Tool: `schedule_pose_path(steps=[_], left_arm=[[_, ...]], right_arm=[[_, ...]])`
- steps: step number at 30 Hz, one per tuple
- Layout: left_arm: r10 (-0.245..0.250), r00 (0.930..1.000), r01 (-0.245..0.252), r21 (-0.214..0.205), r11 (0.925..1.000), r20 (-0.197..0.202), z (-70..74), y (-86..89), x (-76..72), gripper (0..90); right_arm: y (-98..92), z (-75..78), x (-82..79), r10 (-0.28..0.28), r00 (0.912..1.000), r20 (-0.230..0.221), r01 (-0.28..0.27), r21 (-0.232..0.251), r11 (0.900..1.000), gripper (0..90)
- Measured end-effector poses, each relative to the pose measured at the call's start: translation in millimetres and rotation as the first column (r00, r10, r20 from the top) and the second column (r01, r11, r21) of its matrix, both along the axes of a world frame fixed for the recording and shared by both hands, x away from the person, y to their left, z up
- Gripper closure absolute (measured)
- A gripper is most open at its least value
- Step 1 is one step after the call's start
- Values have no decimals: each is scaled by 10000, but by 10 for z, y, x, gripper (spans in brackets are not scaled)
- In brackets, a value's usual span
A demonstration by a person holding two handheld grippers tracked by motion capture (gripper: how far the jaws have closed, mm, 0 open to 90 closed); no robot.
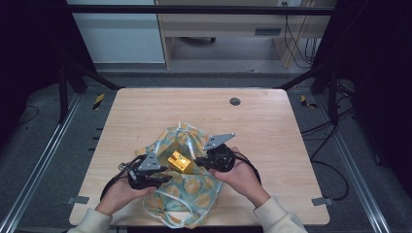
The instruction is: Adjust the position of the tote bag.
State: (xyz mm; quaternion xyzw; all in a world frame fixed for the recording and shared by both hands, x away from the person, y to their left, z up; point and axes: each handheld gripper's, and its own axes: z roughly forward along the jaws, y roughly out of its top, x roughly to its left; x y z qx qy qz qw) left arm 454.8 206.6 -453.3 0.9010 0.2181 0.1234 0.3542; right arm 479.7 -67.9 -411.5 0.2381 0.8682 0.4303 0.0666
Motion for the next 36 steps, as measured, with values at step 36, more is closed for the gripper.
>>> schedule_pose_path(steps=[36], left_arm=[[-956,9949,874,1988,9761,323,-95,-6,-317,900]], right_arm=[[-496,-442,789,-2848,9563,-665,2842,-188,9586,900]])
